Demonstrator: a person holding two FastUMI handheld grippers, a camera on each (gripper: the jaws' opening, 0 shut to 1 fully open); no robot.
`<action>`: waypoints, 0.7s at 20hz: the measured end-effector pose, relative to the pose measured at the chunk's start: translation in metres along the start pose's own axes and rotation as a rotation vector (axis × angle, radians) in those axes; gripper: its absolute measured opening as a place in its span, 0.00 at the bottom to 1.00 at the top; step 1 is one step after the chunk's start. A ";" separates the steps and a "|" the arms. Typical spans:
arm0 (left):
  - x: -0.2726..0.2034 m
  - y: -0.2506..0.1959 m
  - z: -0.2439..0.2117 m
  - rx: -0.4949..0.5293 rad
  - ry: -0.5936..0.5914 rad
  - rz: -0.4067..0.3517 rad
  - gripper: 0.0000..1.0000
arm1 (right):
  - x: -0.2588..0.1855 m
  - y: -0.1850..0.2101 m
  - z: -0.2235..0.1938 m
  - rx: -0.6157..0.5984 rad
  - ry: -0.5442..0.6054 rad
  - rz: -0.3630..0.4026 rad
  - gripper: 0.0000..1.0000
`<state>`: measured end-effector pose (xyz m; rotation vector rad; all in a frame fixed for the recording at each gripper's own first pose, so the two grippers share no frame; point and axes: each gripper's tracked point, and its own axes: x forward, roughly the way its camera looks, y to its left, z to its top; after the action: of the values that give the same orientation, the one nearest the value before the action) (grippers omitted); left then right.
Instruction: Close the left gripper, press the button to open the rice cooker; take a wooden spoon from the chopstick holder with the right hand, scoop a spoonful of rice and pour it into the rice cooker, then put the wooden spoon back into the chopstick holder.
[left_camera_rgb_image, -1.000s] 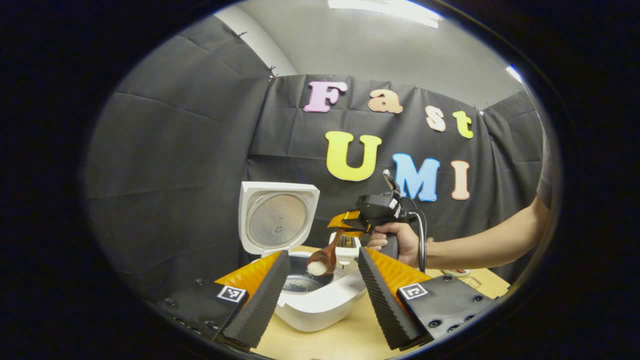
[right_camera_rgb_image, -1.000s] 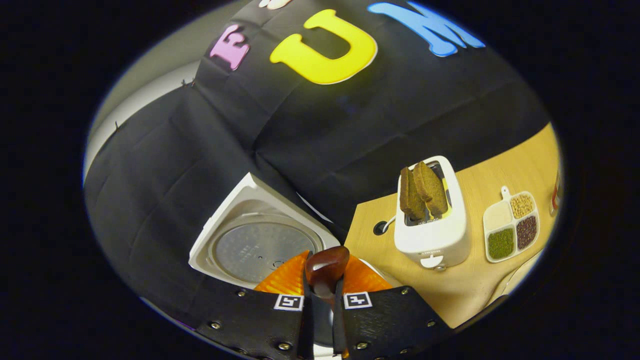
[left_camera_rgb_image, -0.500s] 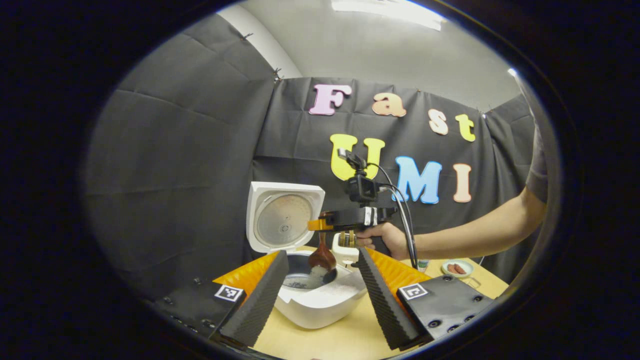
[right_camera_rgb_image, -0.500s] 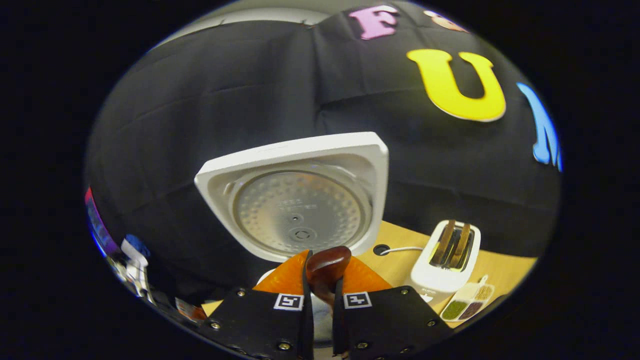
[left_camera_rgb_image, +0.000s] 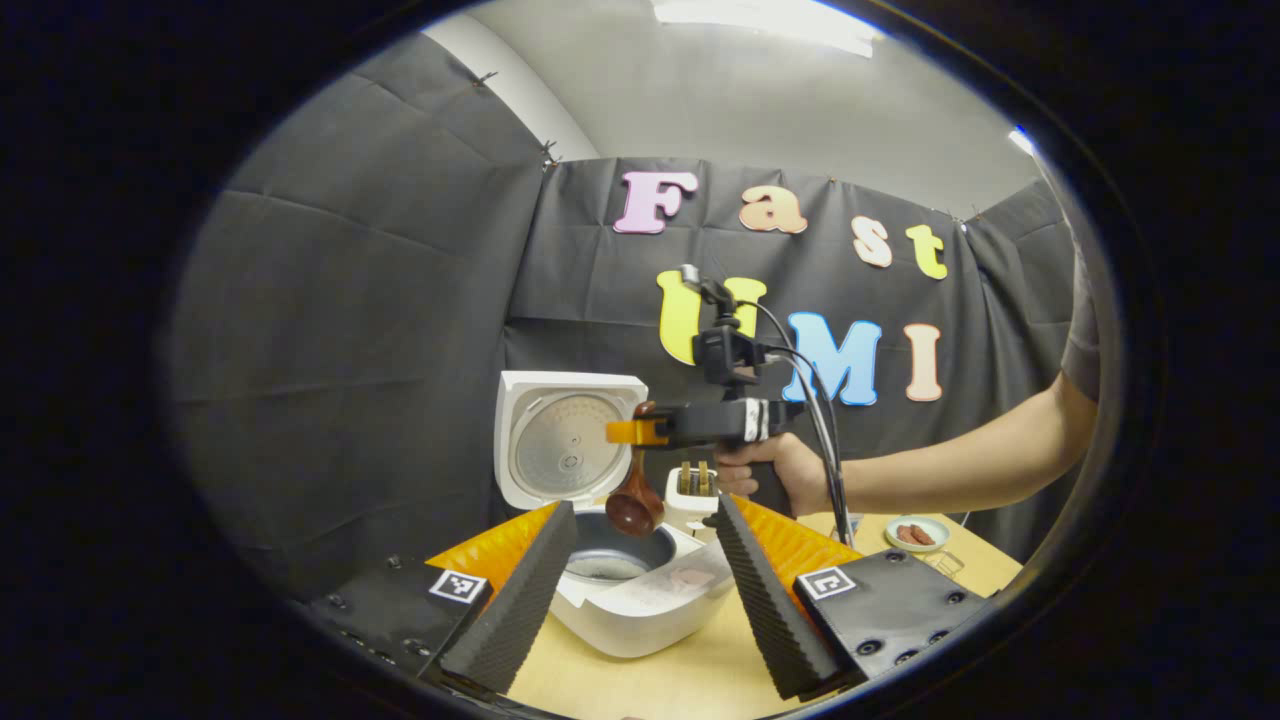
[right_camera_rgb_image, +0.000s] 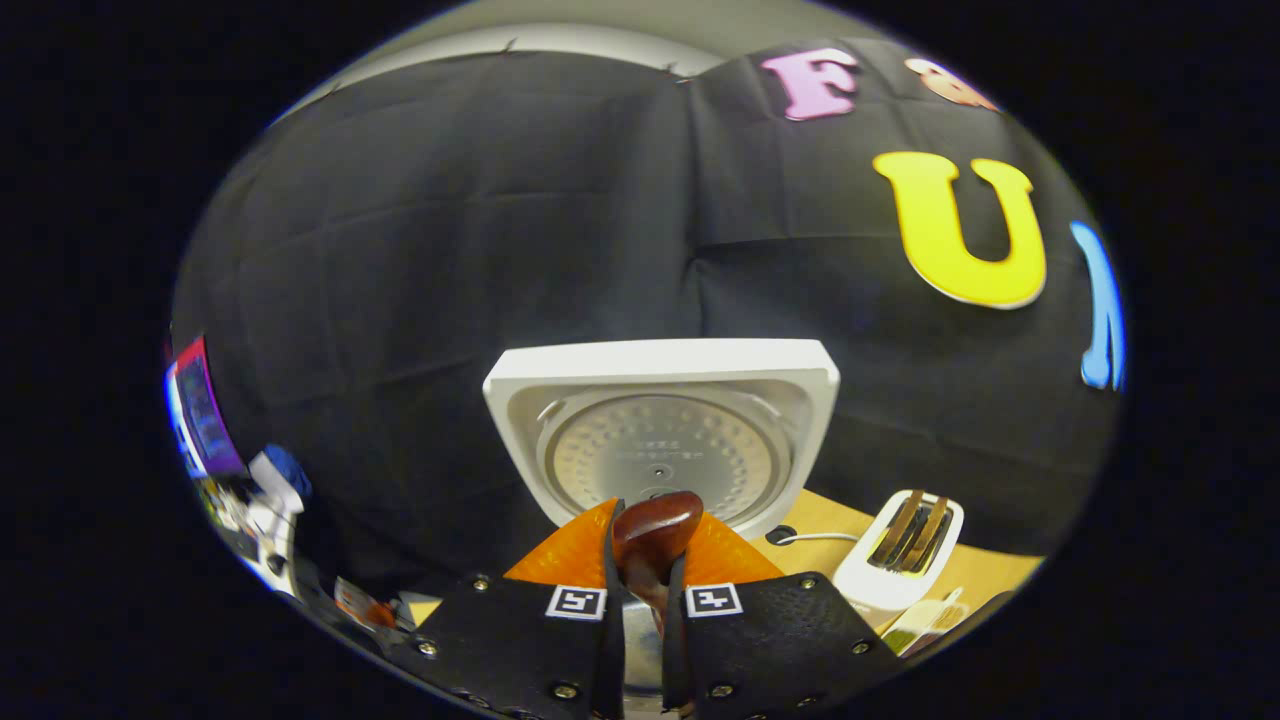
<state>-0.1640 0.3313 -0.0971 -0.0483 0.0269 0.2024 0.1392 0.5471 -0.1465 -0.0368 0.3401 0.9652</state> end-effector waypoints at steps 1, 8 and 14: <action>0.000 -0.002 0.004 -0.004 -0.004 -0.004 0.97 | -0.005 -0.013 0.007 0.105 -0.019 -0.007 0.14; 0.016 -0.037 0.016 0.014 -0.013 -0.083 0.96 | -0.095 -0.087 0.056 0.681 -0.191 0.003 0.14; 0.032 -0.089 0.018 0.021 -0.009 -0.170 0.97 | -0.196 -0.137 0.058 0.866 -0.327 -0.047 0.15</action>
<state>-0.1146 0.2515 -0.0764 -0.0284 0.0162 0.0328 0.1633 0.3225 -0.0493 0.8876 0.4266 0.6975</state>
